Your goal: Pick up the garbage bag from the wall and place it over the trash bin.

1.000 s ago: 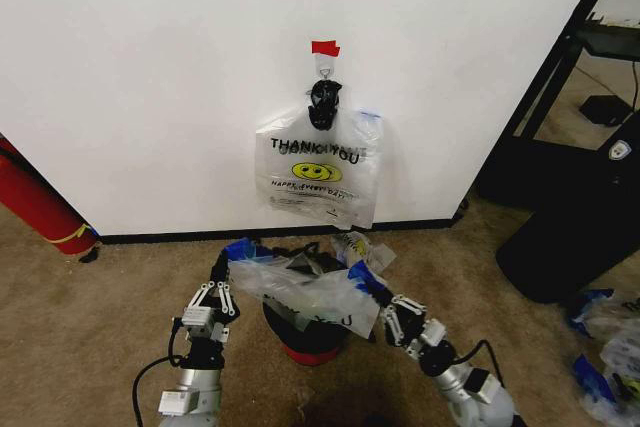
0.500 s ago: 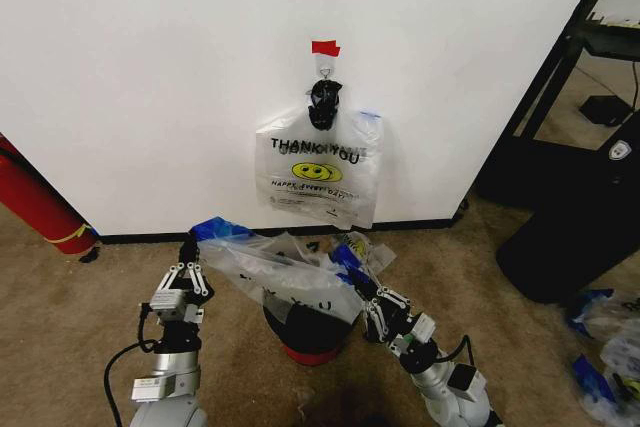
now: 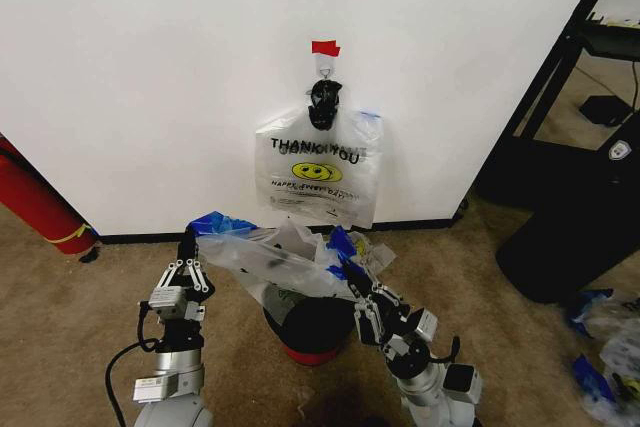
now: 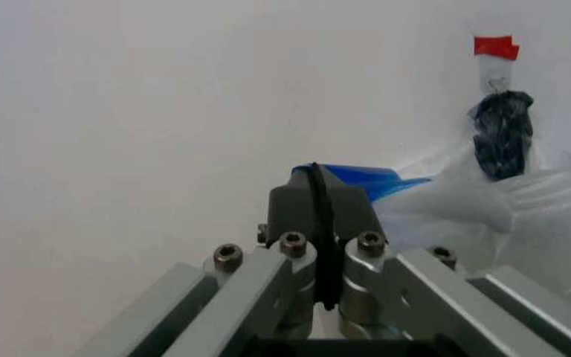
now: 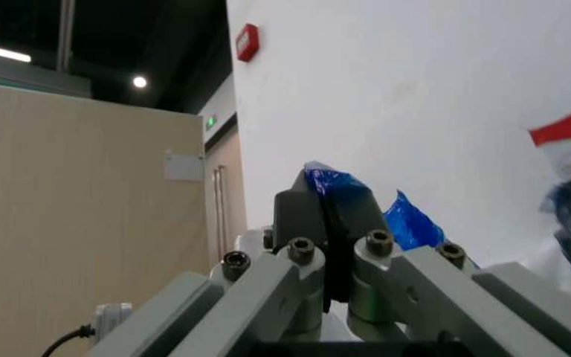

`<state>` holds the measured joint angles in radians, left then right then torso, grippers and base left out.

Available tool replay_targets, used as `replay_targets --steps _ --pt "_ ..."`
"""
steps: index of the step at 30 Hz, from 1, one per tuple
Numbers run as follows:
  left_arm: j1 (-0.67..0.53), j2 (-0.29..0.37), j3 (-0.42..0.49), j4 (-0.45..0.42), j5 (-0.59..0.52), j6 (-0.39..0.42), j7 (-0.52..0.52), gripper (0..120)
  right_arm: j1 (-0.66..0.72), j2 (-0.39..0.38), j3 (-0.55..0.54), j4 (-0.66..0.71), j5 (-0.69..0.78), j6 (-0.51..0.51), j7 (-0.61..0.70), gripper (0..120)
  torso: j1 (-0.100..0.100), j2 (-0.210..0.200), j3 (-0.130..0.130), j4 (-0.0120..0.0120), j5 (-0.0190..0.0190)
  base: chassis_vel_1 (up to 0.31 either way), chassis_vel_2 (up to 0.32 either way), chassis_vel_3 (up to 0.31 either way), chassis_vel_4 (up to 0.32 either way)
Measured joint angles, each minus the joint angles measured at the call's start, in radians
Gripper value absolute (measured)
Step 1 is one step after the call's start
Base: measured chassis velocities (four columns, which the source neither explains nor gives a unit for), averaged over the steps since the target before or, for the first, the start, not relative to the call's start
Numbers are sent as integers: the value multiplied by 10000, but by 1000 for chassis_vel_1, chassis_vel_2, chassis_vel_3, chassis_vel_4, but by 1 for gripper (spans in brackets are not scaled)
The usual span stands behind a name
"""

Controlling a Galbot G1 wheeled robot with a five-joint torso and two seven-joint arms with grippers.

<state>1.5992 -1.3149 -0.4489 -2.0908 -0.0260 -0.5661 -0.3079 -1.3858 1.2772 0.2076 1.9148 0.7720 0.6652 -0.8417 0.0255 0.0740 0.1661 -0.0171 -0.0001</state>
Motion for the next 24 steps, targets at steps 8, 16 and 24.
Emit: replay_targets --steps 8,16,24 --pt "-121 -214 105 -34 153 27 -45 0 539 -124 237 -469 -13 -17 -37 0 0 0 0 -1 2 0 0 0 0" --pt "-418 -403 218 635 458 -51 -131 0 1180 -123 538 -2164 -224 374 -12 0 0 0 1 -1 2 0 0 0 0" --pt "-575 -430 255 1190 693 -244 -138 0 1538 -149 574 -3053 -299 523 58 0 0 0 0 0 2 0 0 0 0"
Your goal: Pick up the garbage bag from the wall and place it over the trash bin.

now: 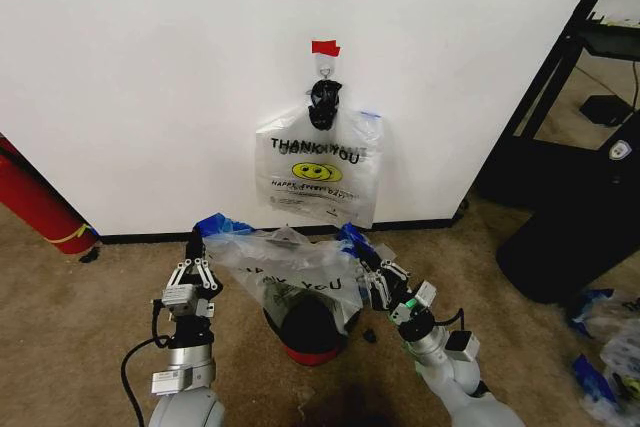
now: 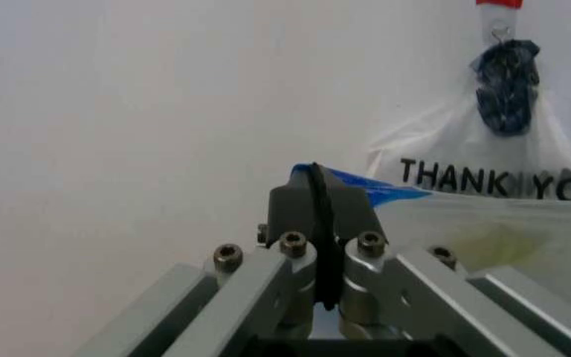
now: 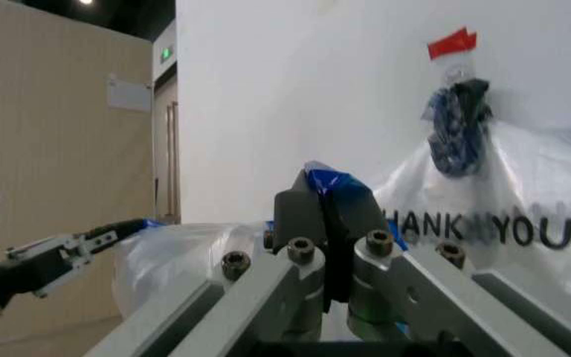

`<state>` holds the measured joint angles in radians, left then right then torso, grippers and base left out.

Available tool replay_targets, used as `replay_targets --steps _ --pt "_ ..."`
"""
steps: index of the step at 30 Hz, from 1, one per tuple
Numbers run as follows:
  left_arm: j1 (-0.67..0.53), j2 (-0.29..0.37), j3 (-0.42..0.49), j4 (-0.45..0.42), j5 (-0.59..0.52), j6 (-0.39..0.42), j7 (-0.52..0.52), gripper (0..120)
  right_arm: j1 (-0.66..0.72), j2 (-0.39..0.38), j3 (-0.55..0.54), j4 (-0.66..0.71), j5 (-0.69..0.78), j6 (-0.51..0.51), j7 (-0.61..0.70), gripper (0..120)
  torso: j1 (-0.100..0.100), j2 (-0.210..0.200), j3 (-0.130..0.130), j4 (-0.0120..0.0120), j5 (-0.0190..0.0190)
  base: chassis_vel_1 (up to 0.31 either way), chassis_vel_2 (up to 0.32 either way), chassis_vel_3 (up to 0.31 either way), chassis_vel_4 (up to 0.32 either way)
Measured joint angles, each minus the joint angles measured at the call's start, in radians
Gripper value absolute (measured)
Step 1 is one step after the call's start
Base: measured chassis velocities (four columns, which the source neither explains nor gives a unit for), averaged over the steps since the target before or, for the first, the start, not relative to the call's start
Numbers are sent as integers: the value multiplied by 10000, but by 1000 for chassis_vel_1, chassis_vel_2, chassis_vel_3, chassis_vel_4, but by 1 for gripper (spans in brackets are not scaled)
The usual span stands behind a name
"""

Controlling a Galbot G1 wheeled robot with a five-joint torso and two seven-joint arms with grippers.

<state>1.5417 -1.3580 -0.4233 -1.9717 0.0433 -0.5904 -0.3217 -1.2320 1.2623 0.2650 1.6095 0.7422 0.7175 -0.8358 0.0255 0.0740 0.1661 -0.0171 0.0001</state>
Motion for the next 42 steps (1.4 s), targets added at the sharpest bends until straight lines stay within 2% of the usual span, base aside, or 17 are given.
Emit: replay_targets --steps 8,15,20,26,33,37,42 --pt "543 309 559 282 106 -64 -6 0 -104 -475 -176 -262 -346 -7 280 0 0 0 -1 1 1 0 0 0 0" --pt "1176 970 1210 491 260 -165 -51 0 -646 -1472 -406 -278 -540 176 -270 0 0 0 -1 -1 1 0 0 0 0" --pt "1428 1276 1585 610 850 -371 27 0 -912 -2124 -16 -492 -535 339 -2064 0 0 0 -2 0 0 0 0 0 0" --pt "1625 1479 1566 836 1322 -392 -73 0 -926 -2202 171 -1087 -617 422 -3049 0 -1 0 -2 0 1 0 0 0 0" --pt "2019 1685 1401 1042 2094 -388 -426 0 -998 -2199 222 -1448 -544 480 -3560 0 -1 1 -1 0 1 0 0 0 0" --pt "2034 1657 1318 1744 2745 -337 -828 0 -937 -2077 156 -1958 -653 881 -3584 0 -1 0 -1 0 -1 0 0 0 0" --pt "1912 1619 1308 2326 2977 -114 -1182 0 -908 -1924 112 -2444 -810 1049 -3487 0 -1 1 -1 0 -1 0 0 0 0"
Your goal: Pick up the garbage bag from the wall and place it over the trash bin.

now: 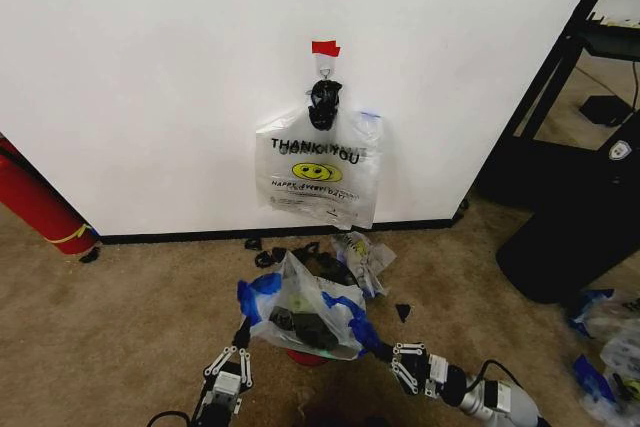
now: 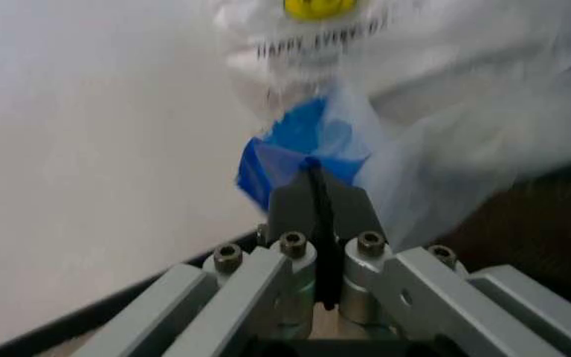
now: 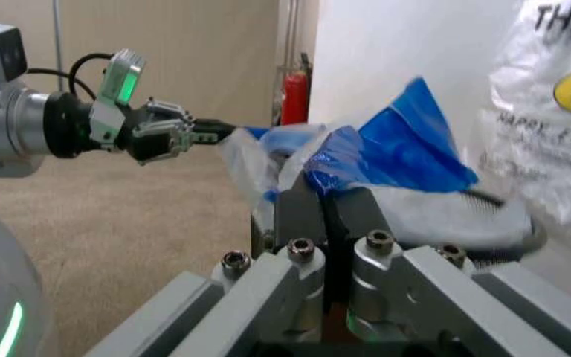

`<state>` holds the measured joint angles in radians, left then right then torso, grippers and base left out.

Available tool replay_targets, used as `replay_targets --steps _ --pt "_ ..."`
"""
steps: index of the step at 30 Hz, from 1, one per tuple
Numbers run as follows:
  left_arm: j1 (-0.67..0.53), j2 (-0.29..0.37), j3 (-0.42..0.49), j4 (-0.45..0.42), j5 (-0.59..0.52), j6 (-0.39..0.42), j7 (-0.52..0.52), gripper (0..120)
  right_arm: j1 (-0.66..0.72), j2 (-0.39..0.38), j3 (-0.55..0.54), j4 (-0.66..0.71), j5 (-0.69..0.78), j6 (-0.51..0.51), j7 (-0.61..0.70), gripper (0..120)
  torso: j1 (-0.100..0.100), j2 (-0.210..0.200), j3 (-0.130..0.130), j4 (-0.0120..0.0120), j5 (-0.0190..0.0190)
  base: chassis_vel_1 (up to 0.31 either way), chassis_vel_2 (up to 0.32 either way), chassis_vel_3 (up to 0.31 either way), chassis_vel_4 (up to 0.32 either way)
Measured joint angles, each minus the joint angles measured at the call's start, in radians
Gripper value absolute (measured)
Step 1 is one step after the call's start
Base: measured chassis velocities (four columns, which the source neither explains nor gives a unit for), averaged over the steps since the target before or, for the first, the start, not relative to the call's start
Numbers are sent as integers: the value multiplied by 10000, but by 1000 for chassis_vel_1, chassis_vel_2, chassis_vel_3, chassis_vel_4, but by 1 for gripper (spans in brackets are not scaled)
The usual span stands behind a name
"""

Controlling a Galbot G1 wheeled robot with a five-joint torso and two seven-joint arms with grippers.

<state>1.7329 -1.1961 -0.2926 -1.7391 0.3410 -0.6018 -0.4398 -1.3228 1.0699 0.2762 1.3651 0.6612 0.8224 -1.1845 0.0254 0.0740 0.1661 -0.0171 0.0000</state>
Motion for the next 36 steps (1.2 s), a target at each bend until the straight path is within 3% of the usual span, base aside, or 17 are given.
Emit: replay_targets --steps 18,36 --pt "-540 30 308 861 333 -91 186 0 538 409 -8 -1720 159 24 386 0 0 1 0 1 7 0 0 0 0" --pt "-1227 112 438 1821 974 -145 367 0 560 938 -242 -2021 -494 11 1176 0 0 3 -1 -1 12 0 0 0 0"
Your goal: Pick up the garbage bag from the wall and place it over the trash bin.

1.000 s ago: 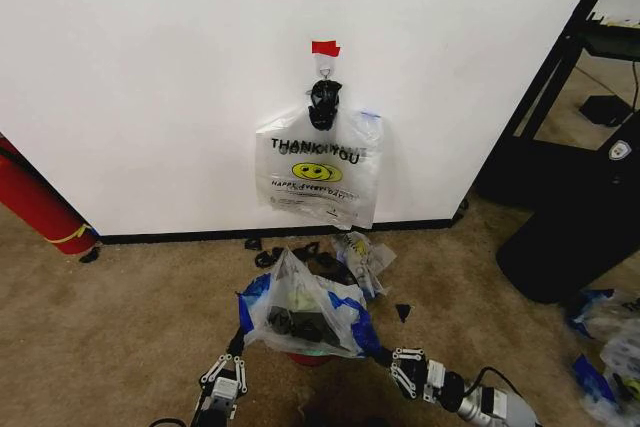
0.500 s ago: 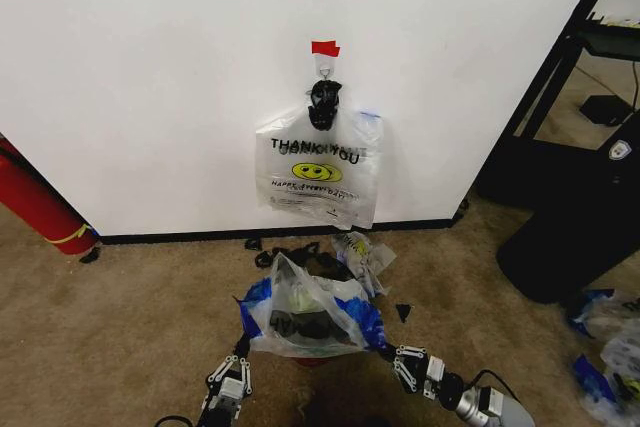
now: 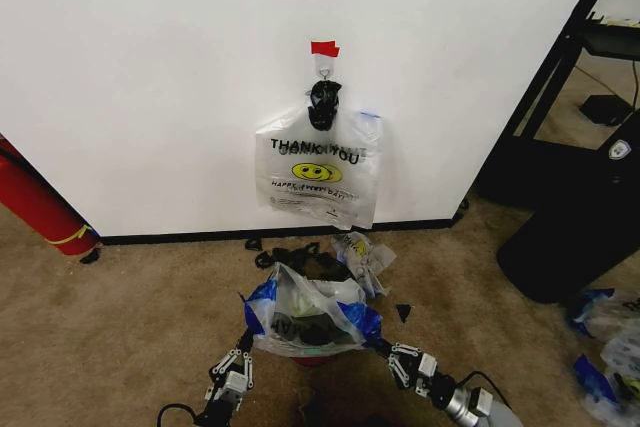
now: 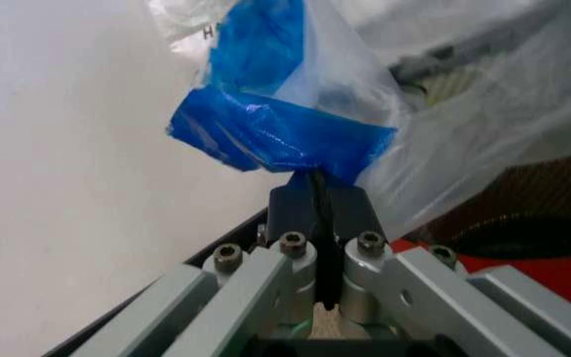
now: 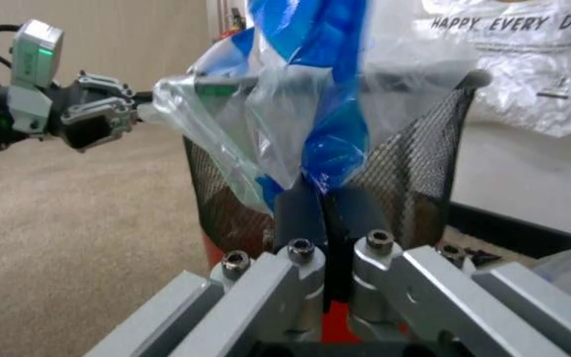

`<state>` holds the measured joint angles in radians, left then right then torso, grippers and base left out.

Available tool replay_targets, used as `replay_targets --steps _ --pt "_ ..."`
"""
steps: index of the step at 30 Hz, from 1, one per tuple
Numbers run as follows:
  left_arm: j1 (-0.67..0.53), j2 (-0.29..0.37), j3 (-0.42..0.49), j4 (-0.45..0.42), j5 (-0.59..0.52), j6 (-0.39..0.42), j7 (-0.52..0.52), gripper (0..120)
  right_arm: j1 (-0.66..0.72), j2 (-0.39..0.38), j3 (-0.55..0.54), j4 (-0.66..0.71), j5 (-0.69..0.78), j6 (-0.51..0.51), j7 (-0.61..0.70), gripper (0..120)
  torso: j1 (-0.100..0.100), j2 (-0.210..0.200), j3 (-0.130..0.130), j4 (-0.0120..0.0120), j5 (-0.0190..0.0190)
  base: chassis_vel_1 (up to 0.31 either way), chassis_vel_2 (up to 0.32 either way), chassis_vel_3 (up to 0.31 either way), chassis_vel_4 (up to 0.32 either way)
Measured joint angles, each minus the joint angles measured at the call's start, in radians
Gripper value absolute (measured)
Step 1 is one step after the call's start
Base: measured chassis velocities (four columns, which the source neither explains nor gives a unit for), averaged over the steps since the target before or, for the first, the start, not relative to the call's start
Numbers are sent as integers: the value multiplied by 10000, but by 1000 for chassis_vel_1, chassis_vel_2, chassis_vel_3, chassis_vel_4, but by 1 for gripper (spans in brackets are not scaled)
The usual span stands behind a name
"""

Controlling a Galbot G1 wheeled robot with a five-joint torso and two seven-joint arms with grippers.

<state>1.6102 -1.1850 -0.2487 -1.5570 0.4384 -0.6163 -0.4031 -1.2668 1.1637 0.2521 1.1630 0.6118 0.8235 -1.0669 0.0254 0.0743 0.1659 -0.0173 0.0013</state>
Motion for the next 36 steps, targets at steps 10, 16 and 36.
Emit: replay_targets --steps 10,16,36 --pt "-275 178 156 -12 -238 49 107 0 80 66 -16 11 -50 -8 504 0 1 -3 3 1 -32 0 0 0 0" --pt "-388 780 194 -450 -644 -76 744 0 -105 -10 -6 513 239 -7 -30 0 0 -3 3 4 -36 0 0 0 0" --pt "-2453 2298 292 885 -1621 -1676 3627 0 -100 207 128 -29 -24 -8 216 0 1 -3 2 3 -13 0 0 0 0"
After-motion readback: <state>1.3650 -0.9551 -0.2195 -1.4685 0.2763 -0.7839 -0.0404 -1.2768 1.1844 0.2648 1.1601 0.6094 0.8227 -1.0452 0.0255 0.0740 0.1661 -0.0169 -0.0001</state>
